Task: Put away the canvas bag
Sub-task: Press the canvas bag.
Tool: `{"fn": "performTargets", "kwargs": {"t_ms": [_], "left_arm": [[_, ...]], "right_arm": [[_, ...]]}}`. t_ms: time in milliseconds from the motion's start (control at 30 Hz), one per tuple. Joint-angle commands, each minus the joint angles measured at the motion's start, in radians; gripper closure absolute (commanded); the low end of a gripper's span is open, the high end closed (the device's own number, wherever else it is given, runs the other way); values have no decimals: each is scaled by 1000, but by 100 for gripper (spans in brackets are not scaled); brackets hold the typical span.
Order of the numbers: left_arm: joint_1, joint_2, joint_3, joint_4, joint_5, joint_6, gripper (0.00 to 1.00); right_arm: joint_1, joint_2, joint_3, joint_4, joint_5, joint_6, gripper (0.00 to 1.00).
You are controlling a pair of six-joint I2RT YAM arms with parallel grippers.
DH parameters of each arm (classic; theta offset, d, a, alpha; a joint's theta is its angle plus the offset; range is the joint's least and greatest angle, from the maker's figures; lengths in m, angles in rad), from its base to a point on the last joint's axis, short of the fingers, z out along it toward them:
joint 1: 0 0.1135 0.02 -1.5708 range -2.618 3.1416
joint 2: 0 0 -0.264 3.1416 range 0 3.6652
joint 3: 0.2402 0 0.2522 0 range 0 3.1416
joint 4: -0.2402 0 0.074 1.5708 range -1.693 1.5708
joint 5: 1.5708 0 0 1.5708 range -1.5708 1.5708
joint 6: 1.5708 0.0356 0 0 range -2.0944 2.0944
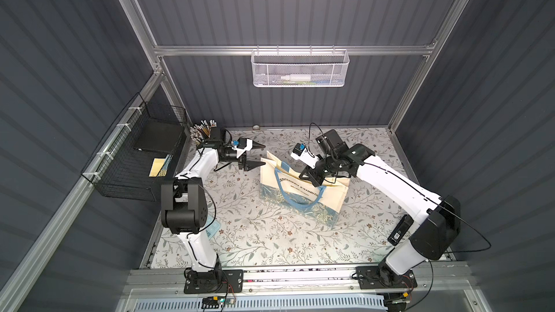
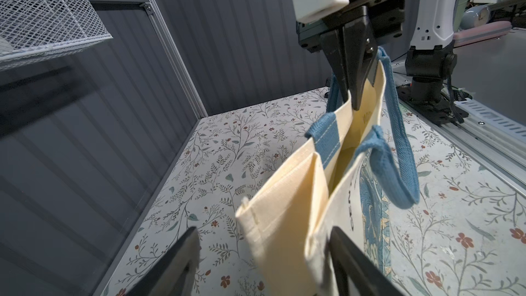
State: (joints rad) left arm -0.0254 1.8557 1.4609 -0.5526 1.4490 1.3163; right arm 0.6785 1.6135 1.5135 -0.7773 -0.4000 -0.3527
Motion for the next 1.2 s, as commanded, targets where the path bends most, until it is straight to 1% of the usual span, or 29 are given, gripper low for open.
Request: {"fn": "performTargets", "kwargs": {"t_ms": [0, 267, 400, 500, 533, 600, 767, 900, 1000, 1067, 1167], "left_arm": [[-13, 31, 46, -50, 61, -19, 27], [-47, 52, 59, -14, 115, -110, 26], [-47, 43, 47, -17, 98, -112, 26], [-47, 25, 18, 16, 100, -150, 26], [-48, 20, 8, 20, 101, -156, 27], [-50, 8, -13, 18, 99, -164, 31], [-56, -29, -88, 3, 76, -151, 47], [-66, -45, -124, -31, 50, -120, 48], [-87, -45, -132, -33, 1, -116, 48], [-102, -34, -123, -47, -40, -109, 48], [-123, -7, -89, -114, -81, -57, 49]], "right_arm": [[0, 25, 28, -13, -28, -14, 100], [-1, 43, 46, -15, -16, -13, 100], [-2, 41, 45, -13, -10, -12, 100], [0, 34, 34, -7, 2, -12, 100], [-1, 33, 32, -5, 5, -12, 100], [-2, 32, 30, -4, 13, -11, 100], [-2, 25, 25, 7, 41, -7, 100], [-2, 26, 29, 11, 55, -1, 100], [-2, 29, 37, 9, 59, 1, 100], [-1, 32, 40, 7, 58, 3, 100], [-1, 33, 46, 4, 58, 3, 100]]}}
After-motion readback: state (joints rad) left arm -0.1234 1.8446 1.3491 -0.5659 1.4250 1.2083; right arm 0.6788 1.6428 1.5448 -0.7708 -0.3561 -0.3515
